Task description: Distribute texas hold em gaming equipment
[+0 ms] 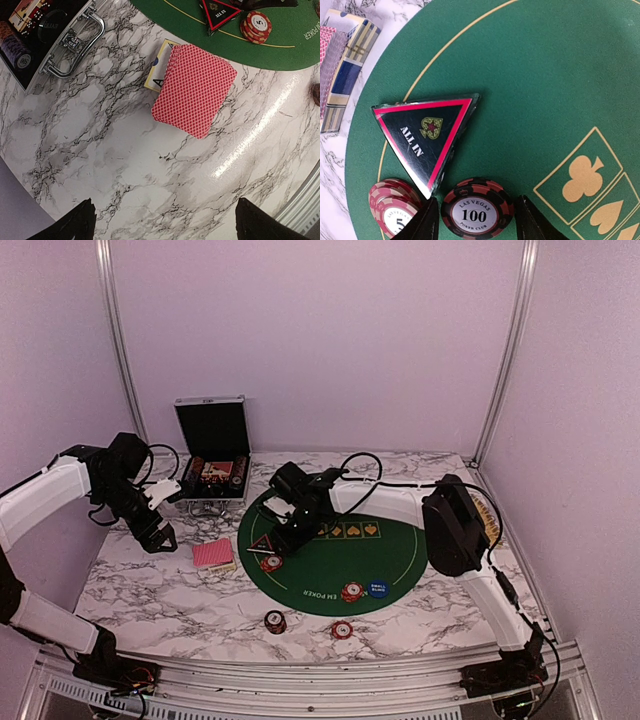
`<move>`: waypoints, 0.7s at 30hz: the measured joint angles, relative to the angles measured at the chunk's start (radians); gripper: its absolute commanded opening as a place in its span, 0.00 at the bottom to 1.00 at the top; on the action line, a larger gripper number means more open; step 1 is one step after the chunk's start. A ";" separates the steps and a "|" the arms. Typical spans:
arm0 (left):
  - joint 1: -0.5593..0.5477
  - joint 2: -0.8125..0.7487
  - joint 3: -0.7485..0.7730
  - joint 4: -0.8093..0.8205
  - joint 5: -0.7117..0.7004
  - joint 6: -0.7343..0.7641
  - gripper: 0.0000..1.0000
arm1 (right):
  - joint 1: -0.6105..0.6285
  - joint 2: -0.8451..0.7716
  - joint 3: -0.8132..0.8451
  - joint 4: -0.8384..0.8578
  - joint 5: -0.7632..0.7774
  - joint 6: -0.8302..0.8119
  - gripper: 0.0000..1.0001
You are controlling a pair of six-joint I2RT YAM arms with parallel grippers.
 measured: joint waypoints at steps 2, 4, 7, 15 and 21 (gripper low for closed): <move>0.000 0.000 0.000 0.000 0.001 0.000 0.99 | 0.000 0.000 0.000 0.000 0.000 0.000 0.52; 0.000 0.000 0.000 0.000 0.005 0.000 0.99 | 0.000 0.000 0.002 -0.002 0.002 -0.001 0.52; 0.000 0.000 0.000 0.000 0.008 0.000 0.99 | 0.000 0.000 0.011 -0.008 0.008 -0.003 0.51; 0.000 0.000 0.003 0.000 0.008 -0.001 0.99 | 0.004 -0.046 0.005 -0.014 0.034 -0.004 0.52; 0.000 0.000 0.005 0.000 0.007 -0.002 0.99 | 0.048 -0.223 -0.125 -0.012 0.056 -0.027 0.64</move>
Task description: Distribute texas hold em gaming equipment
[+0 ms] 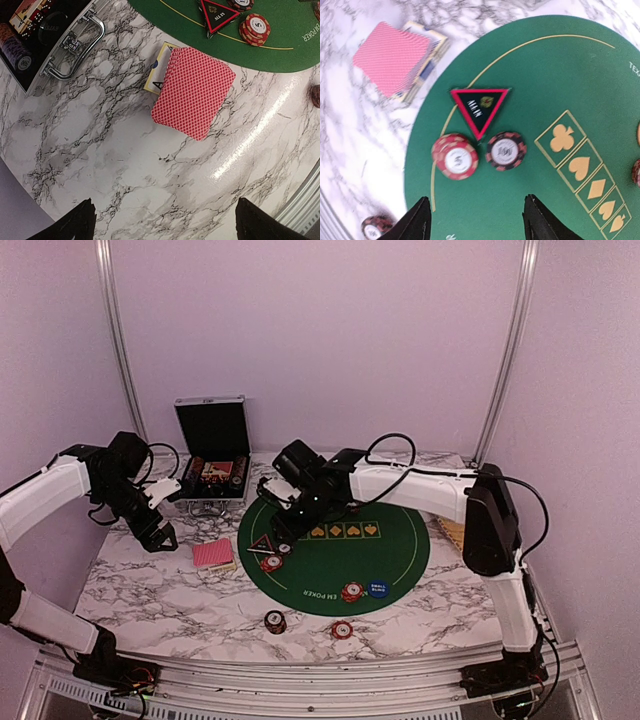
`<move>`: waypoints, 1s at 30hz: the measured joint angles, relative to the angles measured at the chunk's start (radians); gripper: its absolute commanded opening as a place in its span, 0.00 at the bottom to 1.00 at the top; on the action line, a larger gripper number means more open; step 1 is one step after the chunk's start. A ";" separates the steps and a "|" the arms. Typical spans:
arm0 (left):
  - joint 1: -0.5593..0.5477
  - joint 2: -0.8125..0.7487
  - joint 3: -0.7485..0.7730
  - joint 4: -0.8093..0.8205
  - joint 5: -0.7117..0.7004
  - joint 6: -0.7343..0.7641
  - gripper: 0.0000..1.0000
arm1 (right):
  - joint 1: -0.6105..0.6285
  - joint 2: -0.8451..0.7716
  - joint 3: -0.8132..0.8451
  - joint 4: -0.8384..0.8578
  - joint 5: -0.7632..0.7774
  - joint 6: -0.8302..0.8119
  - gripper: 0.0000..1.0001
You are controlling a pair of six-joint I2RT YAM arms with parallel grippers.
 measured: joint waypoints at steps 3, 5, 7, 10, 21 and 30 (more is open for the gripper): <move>0.000 0.000 0.000 0.000 0.000 0.000 0.99 | 0.069 -0.089 -0.086 0.006 0.000 -0.018 0.69; 0.000 0.000 0.000 0.000 0.000 0.000 0.99 | 0.112 -0.117 -0.134 0.007 -0.007 -0.025 0.72; 0.000 0.000 0.000 0.000 0.000 0.000 0.99 | 0.158 -0.126 -0.182 0.011 -0.020 -0.028 0.73; 0.000 0.000 0.000 0.000 0.000 0.000 0.99 | 0.204 -0.123 -0.241 0.006 -0.047 -0.029 0.75; 0.000 0.000 0.000 0.000 -0.001 0.000 0.99 | 0.236 -0.088 -0.256 0.005 -0.135 -0.045 0.77; 0.000 -0.005 0.000 0.000 -0.001 -0.001 0.99 | 0.248 -0.037 -0.252 0.005 -0.139 -0.056 0.67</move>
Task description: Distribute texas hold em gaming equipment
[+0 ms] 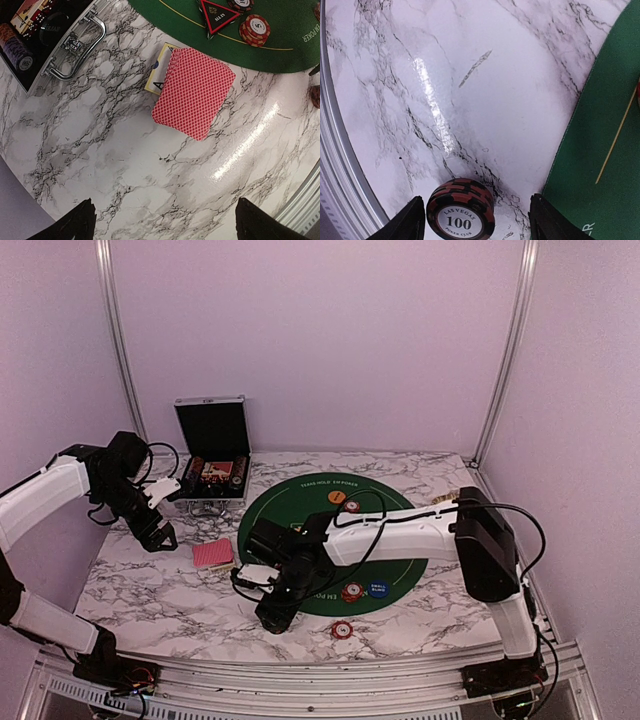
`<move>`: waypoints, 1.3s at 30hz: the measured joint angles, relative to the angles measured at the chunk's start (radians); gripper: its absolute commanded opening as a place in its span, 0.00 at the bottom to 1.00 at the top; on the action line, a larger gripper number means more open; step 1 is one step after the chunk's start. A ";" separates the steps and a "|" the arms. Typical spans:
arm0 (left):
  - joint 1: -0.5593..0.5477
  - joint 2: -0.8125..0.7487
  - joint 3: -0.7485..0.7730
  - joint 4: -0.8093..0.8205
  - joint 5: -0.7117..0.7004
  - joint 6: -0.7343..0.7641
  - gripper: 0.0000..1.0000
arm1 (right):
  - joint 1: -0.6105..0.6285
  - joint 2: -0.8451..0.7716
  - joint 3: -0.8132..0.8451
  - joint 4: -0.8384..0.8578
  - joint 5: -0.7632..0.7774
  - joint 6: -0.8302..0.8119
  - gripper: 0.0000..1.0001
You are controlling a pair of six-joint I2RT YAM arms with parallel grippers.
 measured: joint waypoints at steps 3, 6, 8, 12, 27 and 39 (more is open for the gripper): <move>0.000 0.000 0.000 0.000 0.000 0.000 0.99 | 0.006 0.001 0.002 0.000 -0.003 -0.006 0.63; 0.000 0.000 0.000 0.000 0.000 0.000 0.99 | 0.013 0.001 0.005 0.000 -0.005 -0.011 0.58; 0.000 0.000 0.000 0.000 0.000 0.000 0.99 | 0.018 0.001 0.005 0.000 -0.007 -0.013 0.55; 0.000 0.000 0.000 0.000 0.000 0.000 0.99 | 0.020 0.001 0.005 0.000 -0.010 -0.014 0.51; 0.000 0.000 0.000 0.000 -0.007 0.000 0.99 | 0.020 0.002 0.005 -0.001 -0.014 -0.014 0.49; 0.000 0.000 0.000 0.000 -0.008 0.000 0.99 | 0.020 0.002 0.005 -0.001 -0.014 -0.014 0.46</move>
